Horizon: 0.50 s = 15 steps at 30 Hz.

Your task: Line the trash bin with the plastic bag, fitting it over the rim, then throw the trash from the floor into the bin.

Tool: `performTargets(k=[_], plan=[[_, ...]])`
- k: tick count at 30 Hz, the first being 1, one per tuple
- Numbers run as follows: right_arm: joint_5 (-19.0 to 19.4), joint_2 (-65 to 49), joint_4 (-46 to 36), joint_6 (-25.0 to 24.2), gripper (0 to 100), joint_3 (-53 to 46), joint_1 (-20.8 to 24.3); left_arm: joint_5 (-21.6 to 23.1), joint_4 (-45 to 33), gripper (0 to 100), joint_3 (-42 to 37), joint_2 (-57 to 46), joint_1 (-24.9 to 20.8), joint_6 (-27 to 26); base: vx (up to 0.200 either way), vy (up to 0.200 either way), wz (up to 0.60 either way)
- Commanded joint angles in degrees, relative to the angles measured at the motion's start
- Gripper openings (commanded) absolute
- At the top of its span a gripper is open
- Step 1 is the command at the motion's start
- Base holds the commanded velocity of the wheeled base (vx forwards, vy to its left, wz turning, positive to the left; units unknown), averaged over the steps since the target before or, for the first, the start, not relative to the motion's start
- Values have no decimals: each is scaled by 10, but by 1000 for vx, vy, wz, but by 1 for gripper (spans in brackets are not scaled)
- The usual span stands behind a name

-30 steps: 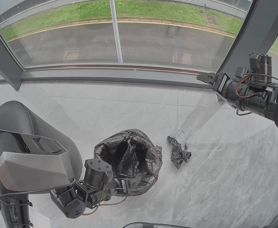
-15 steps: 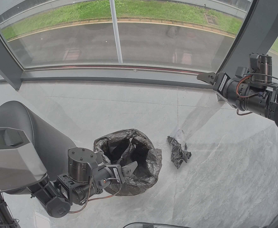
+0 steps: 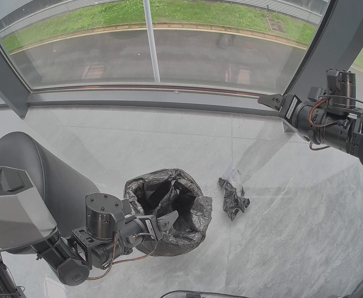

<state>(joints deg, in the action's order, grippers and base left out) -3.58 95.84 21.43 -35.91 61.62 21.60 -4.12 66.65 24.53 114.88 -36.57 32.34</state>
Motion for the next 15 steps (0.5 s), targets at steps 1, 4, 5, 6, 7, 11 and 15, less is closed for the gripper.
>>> performTargets(k=[1, 4, 5, 6, 7, 11, 15], plan=[[0, 0, 0, 0, 100, 0, -1, -1, 6, 100, -2, 31, 1, 6, 0, 0, 0], [0, 0, 0, 0, 100, 0, -1, -1, 7, 100, -2, 46, 4, 10, 0, 0, 0], [0, 0, 0, 0, 100, 0, -1, -1, 8, 100, -2, 52, 5, 13, 0, 0, 0], [0, 0, 0, 0, 100, 0, -2, -1, 8, 100, -3, 54, 6, 16, 0, 0, 0], [0, 1, 0, 0, 100, 1, -2, -1, 7, 100, -4, 57, 7, 18, 0, 0, 0], [0, 2, 0, 1, 100, 1, -2, -2, 9, 100, -10, 68, 13, 19, 0, 0, 0], [0, 2, 0, 1, 100, 1, -2, -3, 9, 100, -28, 65, 21, 18, 0, 0, 0]])
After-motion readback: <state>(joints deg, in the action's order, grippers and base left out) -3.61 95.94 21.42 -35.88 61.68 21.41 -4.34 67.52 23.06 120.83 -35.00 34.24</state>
